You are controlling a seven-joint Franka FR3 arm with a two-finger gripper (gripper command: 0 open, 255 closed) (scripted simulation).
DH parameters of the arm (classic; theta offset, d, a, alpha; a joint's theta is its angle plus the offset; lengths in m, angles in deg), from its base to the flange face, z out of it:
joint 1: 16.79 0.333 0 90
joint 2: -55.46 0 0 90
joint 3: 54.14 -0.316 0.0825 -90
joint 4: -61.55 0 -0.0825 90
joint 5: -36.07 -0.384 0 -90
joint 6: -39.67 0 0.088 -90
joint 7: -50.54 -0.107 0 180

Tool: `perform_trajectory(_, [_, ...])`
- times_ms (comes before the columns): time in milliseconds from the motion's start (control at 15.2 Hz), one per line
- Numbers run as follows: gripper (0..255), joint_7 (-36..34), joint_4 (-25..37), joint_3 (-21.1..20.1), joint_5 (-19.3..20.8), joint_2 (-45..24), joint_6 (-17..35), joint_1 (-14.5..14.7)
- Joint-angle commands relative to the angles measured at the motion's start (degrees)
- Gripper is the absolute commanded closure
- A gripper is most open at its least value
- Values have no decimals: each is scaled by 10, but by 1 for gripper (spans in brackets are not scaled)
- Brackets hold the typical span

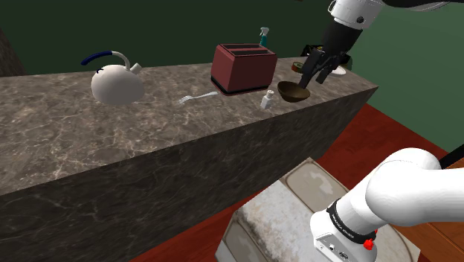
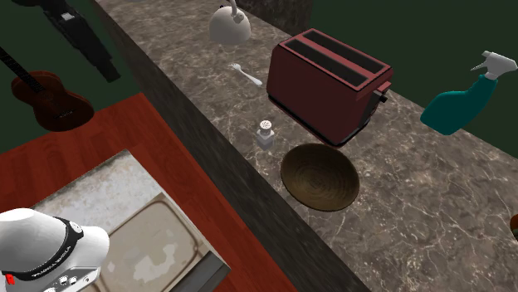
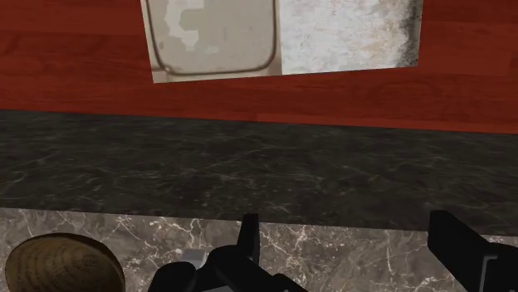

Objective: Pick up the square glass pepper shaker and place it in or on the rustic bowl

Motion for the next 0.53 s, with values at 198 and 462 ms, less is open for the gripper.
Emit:
perform_trajectory(198, [0, 35, 2, 24, 15, -50, 38, -6])
perform_trajectory(462, [0, 80, 15, 55, 30, -125, 87, -12])
